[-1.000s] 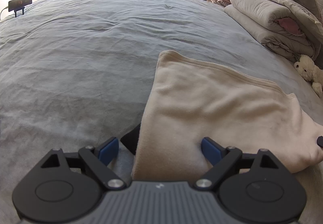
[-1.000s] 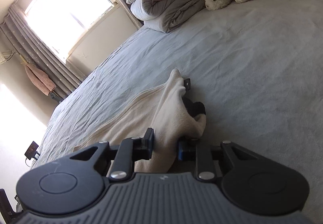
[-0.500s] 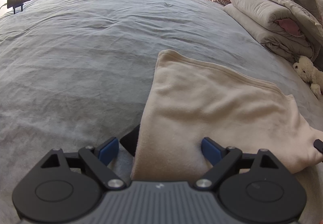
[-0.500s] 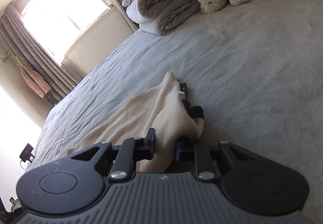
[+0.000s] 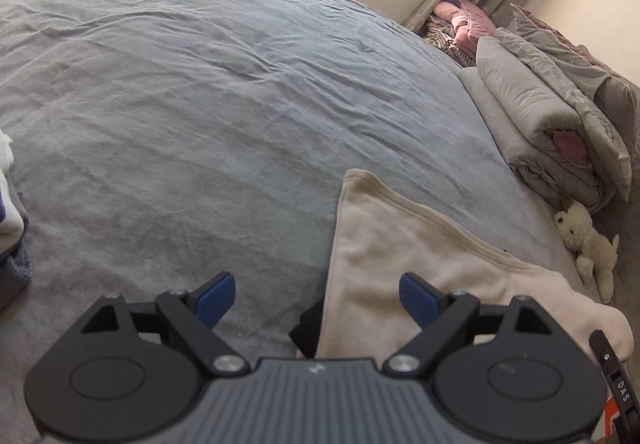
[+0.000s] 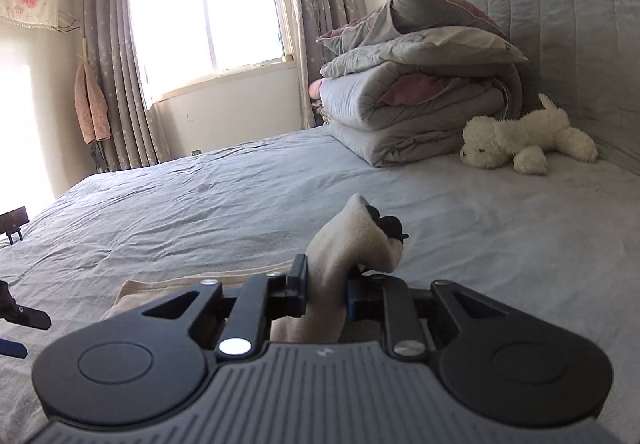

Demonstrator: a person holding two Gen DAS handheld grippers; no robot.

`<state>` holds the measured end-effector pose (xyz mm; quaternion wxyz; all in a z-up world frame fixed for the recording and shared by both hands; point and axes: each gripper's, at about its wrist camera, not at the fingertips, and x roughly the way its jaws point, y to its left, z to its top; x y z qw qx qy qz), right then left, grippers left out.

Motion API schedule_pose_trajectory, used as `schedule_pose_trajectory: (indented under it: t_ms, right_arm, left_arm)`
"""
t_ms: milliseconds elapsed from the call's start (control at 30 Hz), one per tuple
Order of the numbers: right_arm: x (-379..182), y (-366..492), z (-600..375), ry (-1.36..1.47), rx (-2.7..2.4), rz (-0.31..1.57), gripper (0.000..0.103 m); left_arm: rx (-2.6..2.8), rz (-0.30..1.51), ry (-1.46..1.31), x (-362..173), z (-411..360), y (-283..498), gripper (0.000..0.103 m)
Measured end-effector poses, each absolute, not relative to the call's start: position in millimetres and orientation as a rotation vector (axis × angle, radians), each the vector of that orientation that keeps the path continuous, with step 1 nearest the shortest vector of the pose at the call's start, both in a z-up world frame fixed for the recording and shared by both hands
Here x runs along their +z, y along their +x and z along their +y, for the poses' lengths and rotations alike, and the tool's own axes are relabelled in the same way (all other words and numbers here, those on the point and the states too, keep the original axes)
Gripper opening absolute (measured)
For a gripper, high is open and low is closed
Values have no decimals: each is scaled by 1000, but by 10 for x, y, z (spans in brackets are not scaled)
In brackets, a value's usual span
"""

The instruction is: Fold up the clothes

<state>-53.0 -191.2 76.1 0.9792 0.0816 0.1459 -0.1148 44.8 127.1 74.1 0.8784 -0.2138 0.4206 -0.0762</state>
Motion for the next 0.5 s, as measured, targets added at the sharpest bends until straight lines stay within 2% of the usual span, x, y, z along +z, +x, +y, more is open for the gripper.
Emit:
schedule_pose_trajectory:
  t_ms: [267, 500]
  right_arm:
    - [886, -512, -862, -234, -54, 251, 20]
    - [111, -483, -3, -621, 166, 388, 18]
  left_arm:
    - [-95, 879, -575, 771, 1667, 518, 90]
    - [-80, 891, -625, 745, 1803, 550, 90]
